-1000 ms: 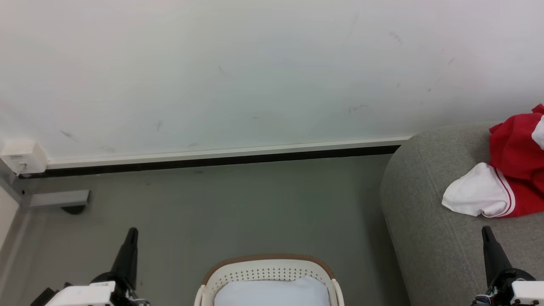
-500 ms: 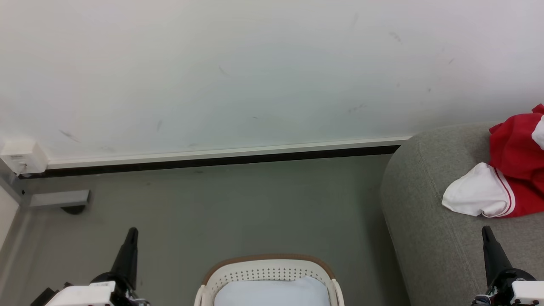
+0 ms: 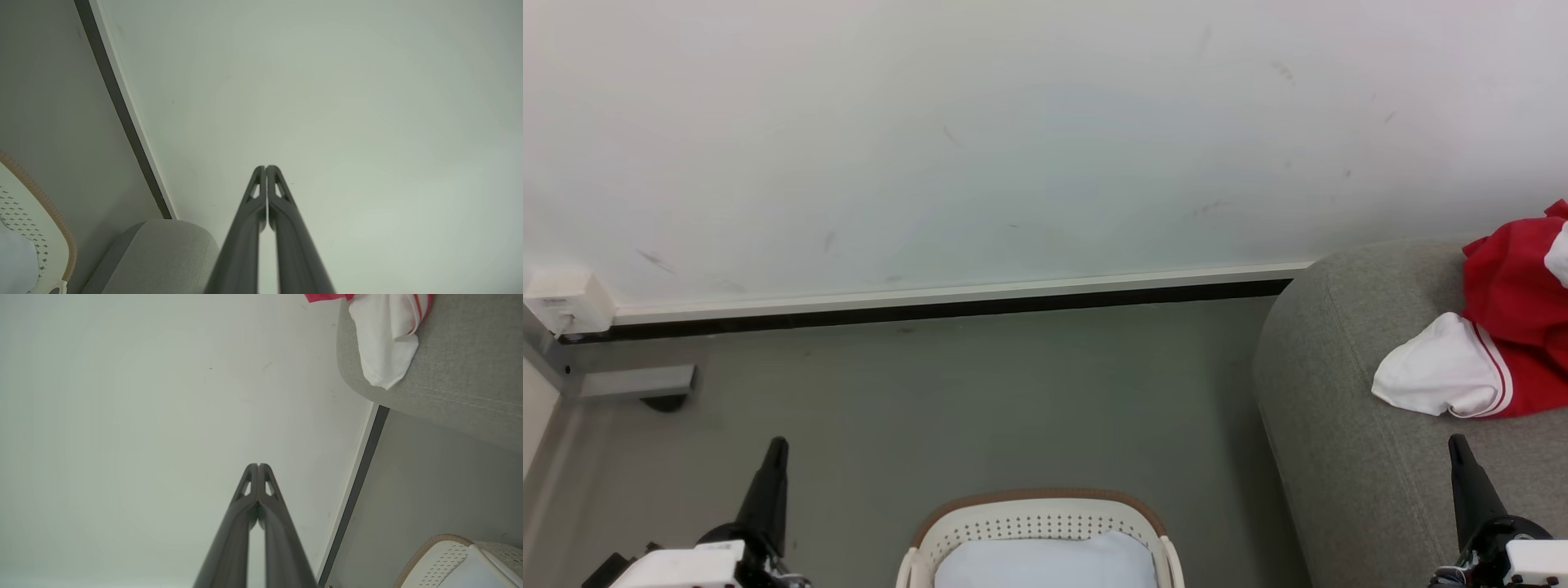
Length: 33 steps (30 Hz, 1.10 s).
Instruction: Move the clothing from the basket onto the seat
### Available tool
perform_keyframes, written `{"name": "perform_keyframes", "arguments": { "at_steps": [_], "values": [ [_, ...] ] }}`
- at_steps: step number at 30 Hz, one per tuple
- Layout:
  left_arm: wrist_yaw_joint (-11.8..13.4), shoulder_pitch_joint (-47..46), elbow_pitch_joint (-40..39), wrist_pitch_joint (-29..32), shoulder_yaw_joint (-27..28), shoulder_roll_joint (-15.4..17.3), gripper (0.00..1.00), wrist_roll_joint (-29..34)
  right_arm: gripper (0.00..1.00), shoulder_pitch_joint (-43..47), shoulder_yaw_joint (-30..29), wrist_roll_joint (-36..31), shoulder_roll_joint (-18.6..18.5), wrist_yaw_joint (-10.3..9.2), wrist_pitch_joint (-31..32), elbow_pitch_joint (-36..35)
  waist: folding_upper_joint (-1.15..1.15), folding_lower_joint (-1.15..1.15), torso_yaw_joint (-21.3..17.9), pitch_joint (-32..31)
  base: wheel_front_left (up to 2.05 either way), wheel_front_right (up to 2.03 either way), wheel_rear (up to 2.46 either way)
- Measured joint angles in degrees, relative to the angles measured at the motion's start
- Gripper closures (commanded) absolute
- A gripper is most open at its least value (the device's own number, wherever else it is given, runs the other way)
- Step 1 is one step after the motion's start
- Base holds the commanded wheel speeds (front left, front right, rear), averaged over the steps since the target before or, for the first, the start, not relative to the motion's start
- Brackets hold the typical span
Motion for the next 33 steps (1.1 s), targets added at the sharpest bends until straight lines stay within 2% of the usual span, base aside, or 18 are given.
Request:
{"name": "perform_keyframes", "arguments": {
  "at_steps": [33],
  "values": [
    [0.0, -0.01, -0.01, 0.0, 0.0, 0.0, 1.0, 0.0, 1.0, -0.01, 0.0, 0.0, -0.01, 0.0, 0.0, 0.0, 0.0, 0.0, 0.0, 0.0, 0.0, 0.0, 0.0]
  ]
}}
